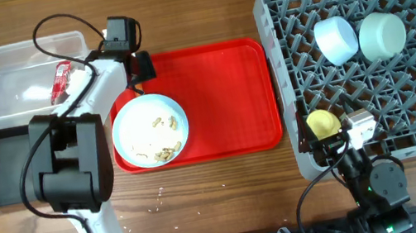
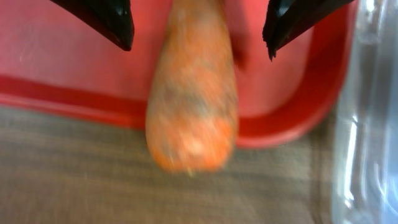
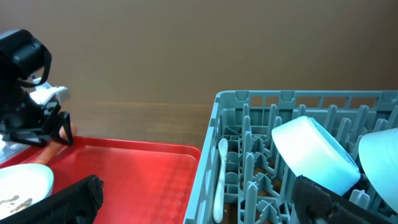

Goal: Sort waste into correct bins and load items into the dishwasher rack
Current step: 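Grasp the carrot with the left gripper and place it on the black tray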

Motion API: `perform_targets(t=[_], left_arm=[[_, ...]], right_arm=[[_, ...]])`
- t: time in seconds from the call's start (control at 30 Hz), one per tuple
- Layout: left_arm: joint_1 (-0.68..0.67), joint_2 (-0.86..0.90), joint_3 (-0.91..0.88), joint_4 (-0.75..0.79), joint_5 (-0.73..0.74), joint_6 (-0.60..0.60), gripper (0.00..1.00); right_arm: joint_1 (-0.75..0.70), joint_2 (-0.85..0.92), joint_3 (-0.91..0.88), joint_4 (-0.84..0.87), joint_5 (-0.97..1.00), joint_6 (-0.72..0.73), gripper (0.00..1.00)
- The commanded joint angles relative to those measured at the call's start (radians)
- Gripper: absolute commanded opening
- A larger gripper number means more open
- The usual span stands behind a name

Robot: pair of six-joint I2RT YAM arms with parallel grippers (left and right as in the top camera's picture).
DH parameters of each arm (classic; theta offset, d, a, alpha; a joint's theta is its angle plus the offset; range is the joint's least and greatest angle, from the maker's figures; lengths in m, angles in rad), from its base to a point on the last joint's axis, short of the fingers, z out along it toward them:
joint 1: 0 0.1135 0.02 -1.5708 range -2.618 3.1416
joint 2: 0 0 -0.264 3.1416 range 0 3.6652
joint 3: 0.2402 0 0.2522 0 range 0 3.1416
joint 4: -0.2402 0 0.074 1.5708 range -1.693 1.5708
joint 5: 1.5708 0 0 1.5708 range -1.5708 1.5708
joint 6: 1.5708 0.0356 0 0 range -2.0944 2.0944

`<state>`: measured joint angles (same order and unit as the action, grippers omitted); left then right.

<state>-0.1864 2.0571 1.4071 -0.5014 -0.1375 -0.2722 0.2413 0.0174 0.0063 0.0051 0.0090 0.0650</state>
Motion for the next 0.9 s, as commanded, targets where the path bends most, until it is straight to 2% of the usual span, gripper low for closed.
perform_targets(t=[0.0,0.03,0.1,0.23,0.33,0.43,0.53,0.63,0.67,0.73,0.87], left_arm=[[0.002,-0.003,0.01,0.032,-0.024,-0.004,0.5],[0.002,-0.003,0.01,0.036,-0.021,-0.004,0.4],[0.002,-0.003,0.011,0.039,-0.021,-0.004,0.27],[0.002,-0.026,0.011,0.022,-0.021,-0.004,0.18],[0.003,-0.1,0.011,0.008,-0.044,-0.004,0.17],[0.003,-0.248,0.011,0.003,-0.081,-0.004,0.24],[0.003,-0.41,0.011,-0.075,-0.081,-0.033,0.25],[0.006,-0.526,0.011,-0.265,-0.114,-0.165,0.2],[0.014,-0.557,0.011,-0.375,-0.135,-0.266,0.15],[0.038,-0.58,0.011,-0.521,-0.151,-0.372,0.06],[0.116,-0.583,-0.025,-0.733,-0.175,-0.548,0.06]], right_arm=[[0.004,-0.006,-0.001,0.005,0.013,-0.011,1.0],[0.004,-0.006,-0.001,0.005,0.013,-0.011,1.0],[0.004,-0.006,-0.001,0.005,0.013,-0.011,1.0],[0.004,-0.006,-0.001,0.005,0.013,-0.011,1.0],[0.004,-0.006,-0.001,0.005,0.013,-0.011,1.0],[0.004,-0.006,-0.001,0.005,0.013,-0.011,1.0],[0.004,-0.006,-0.001,0.005,0.013,-0.011,1.0],[0.004,-0.006,-0.001,0.005,0.013,-0.011,1.0],[0.004,-0.006,-0.001,0.005,0.013,-0.011,1.0],[0.004,-0.006,-0.001,0.005,0.013,-0.011,1.0],[0.004,-0.006,-0.001,0.005,0.013,-0.011,1.0]])
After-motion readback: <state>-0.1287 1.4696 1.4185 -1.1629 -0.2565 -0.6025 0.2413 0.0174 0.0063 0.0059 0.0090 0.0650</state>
